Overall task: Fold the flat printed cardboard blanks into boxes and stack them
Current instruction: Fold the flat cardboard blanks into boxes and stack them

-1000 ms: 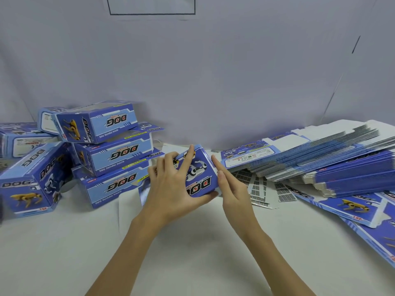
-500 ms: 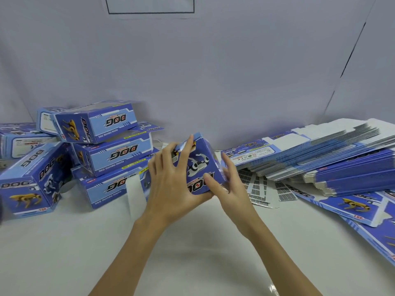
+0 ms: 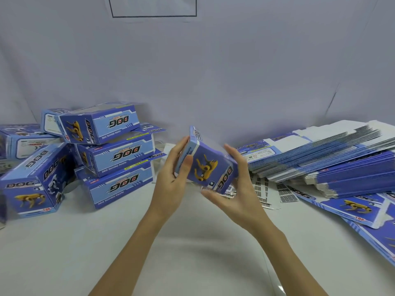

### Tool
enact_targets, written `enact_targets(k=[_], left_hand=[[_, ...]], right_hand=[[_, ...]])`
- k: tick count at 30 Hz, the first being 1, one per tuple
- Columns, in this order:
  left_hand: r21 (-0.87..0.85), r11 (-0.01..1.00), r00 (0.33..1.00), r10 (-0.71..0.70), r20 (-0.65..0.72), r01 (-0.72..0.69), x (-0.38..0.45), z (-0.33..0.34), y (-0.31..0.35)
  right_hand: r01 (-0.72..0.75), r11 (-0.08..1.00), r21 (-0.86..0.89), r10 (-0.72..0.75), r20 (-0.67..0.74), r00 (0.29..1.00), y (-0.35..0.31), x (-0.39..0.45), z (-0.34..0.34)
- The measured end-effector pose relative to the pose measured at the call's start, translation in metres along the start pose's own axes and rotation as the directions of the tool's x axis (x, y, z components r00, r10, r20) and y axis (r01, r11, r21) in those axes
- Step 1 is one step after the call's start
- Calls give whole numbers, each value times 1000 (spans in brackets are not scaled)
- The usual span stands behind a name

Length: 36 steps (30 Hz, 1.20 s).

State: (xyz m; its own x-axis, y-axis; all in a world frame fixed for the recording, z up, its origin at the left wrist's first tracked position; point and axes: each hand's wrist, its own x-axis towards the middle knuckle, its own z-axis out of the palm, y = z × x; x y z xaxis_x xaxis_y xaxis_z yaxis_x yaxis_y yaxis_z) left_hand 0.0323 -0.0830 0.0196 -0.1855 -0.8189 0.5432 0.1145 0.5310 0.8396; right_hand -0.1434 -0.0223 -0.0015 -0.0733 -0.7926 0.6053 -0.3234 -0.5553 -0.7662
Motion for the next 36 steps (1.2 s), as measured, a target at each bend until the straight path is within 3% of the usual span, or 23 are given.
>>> enact_targets(k=[3,5,8,10,13,15,18,20,23,25,36], left_hand=[[-22,999,999,-31,-26,30,3,-11,-9],[-52,997,997,-61,-42,59,2,-11,-10],[-77,993,996,-84,23,85,0,-9,-11],[-146,980,991,-131,38,135,2,-11,-8],[-237,925,954,-297,34,297,6,-16,-7],[-194,926,946,-323,44,325,5,-13,-10],[-237,912,941,-338,32,335,1,-8,-16],[-258,925,958,-287,12,280,1,-9,-15],[-234,958,985,-154,71,167,-1,-10,-12],[-200,967,983,-135,122,157,-3,-7,-7],[-112,979,978,-155,140,171,-13,6,-5]], right_hand=[[-260,875,408,320,-85,944,-5,3,13],[-408,756,512,483,-16,876,-5,7,10],[-557,515,652,590,202,782,2,7,-7],[-555,455,696,581,240,778,6,8,-20],[-554,587,591,592,153,791,10,9,-29],[-561,665,492,558,172,812,10,9,-28],[-561,686,463,528,213,822,5,7,-18],[-453,812,368,442,119,889,1,4,-8],[-164,981,101,172,-78,982,-3,1,-1],[-85,993,79,92,-93,991,-5,1,1],[-138,987,81,149,-162,975,-8,1,1]])
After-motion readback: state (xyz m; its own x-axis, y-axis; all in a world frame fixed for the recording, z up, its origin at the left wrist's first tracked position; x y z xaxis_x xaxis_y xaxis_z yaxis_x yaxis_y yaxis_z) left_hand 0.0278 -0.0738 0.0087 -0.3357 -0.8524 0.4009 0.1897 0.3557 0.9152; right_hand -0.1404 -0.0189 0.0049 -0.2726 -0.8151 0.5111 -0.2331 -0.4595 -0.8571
